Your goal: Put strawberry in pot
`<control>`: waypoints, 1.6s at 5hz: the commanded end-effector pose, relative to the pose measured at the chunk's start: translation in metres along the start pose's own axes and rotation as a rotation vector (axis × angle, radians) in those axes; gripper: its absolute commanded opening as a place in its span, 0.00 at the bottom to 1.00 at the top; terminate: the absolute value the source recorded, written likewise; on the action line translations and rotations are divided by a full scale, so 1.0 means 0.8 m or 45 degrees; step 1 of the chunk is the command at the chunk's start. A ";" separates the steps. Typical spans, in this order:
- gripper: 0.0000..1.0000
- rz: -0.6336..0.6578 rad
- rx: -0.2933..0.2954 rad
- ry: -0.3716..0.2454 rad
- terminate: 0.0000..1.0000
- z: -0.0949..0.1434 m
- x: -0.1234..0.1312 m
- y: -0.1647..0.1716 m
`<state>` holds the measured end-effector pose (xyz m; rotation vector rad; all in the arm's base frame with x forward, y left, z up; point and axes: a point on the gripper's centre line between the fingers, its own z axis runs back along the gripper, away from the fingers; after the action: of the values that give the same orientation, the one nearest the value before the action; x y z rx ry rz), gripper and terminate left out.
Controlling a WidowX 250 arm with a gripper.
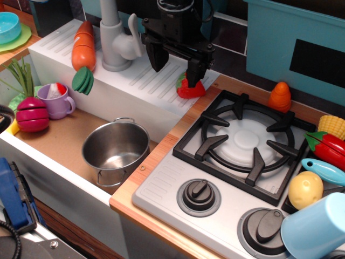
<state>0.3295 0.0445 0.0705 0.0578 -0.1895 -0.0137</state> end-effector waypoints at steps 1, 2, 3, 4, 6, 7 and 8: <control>1.00 0.000 0.000 0.000 0.00 0.000 0.000 0.000; 1.00 -0.296 0.038 -0.055 0.00 -0.001 0.009 -0.001; 1.00 -0.531 0.086 -0.098 0.00 0.001 0.022 -0.011; 1.00 -0.704 0.100 -0.198 0.00 -0.001 0.026 -0.019; 1.00 -0.821 0.048 -0.265 0.00 -0.014 0.041 -0.011; 1.00 -0.859 0.056 -0.277 0.00 -0.021 0.045 -0.003; 1.00 -0.875 0.045 -0.316 0.00 -0.033 0.048 0.002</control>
<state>0.3687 0.0430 0.0336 0.1154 -0.3964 -0.6985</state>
